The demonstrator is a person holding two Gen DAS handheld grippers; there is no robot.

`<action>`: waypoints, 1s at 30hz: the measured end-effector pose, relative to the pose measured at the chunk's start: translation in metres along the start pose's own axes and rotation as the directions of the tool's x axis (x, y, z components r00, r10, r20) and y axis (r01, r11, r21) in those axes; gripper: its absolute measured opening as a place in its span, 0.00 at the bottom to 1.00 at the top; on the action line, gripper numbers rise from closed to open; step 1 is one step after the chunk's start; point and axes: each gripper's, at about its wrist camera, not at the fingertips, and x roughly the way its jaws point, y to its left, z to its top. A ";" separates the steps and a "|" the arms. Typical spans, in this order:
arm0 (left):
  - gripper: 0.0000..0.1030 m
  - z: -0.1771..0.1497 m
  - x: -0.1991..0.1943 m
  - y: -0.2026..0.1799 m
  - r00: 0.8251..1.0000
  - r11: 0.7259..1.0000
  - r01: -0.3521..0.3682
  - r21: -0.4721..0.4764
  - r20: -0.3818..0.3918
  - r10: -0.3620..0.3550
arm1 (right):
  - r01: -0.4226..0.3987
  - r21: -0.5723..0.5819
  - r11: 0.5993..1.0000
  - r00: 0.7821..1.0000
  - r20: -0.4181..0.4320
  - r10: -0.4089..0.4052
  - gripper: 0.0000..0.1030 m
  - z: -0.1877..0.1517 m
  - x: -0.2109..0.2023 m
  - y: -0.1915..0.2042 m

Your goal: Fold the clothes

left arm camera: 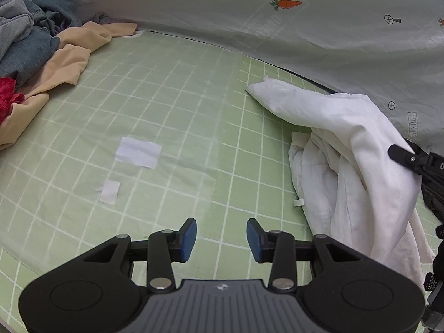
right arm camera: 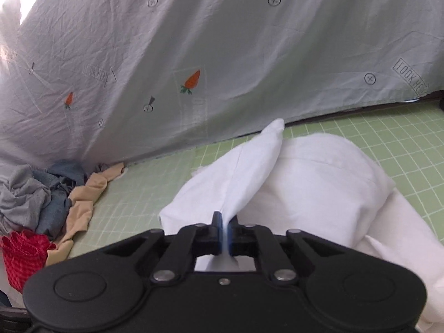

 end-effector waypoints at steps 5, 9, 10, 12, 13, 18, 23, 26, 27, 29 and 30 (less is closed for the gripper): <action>0.41 -0.007 0.001 -0.021 1.000 1.000 0.024 -0.008 -0.004 -0.024 | 0.117 -0.024 0.993 0.977 0.180 -0.111 0.03 0.037 -0.048 -0.034; 0.41 -0.013 0.002 -0.037 1.000 0.998 0.025 -0.058 0.003 -0.025 | 0.289 -0.030 0.957 0.918 0.293 -0.267 0.03 0.074 -0.083 -0.088; 0.41 -0.014 0.003 -0.040 1.000 0.997 0.026 -0.077 0.006 -0.025 | 0.337 -0.027 0.941 0.896 0.317 -0.312 0.03 0.082 -0.091 -0.104; 0.41 -0.016 0.006 -0.048 1.000 0.993 0.028 -0.114 0.009 -0.027 | 0.419 0.011 0.908 0.845 0.360 -0.394 0.03 0.099 -0.109 -0.140; 0.41 -0.017 0.008 -0.052 1.000 0.991 0.028 -0.131 0.009 -0.027 | 0.461 0.035 0.886 0.815 0.378 -0.439 0.03 0.107 -0.118 -0.158; 0.46 -0.021 0.024 -0.076 1.000 0.978 0.022 -0.208 0.003 -0.021 | 0.683 0.154 0.714 0.639 0.348 -0.686 0.05 0.136 -0.150 -0.258; 0.46 -0.023 0.038 -0.100 1.000 0.977 0.003 -0.212 -0.016 -0.007 | 0.695 0.145 0.704 0.683 0.172 -0.709 0.54 0.112 -0.141 -0.315; 0.46 -0.024 0.035 -0.109 1.000 0.981 -0.020 -0.195 -0.011 0.018 | 0.688 0.107 0.718 0.712 0.089 -0.696 0.88 0.081 -0.121 -0.314; 0.46 -0.024 0.034 -0.110 1.000 0.982 -0.024 -0.190 -0.010 0.022 | 0.675 0.090 0.732 0.730 0.064 -0.680 0.88 0.071 -0.114 -0.307; 0.47 -0.028 0.030 -0.111 1.000 0.984 -0.027 -0.175 -0.010 0.026 | 0.646 0.071 0.760 0.760 0.024 -0.649 0.92 0.053 -0.100 -0.289; 0.47 -0.031 0.027 -0.110 1.000 0.985 -0.029 -0.168 -0.012 0.028 | 0.635 0.066 0.770 0.771 0.016 -0.637 0.94 0.045 -0.096 -0.279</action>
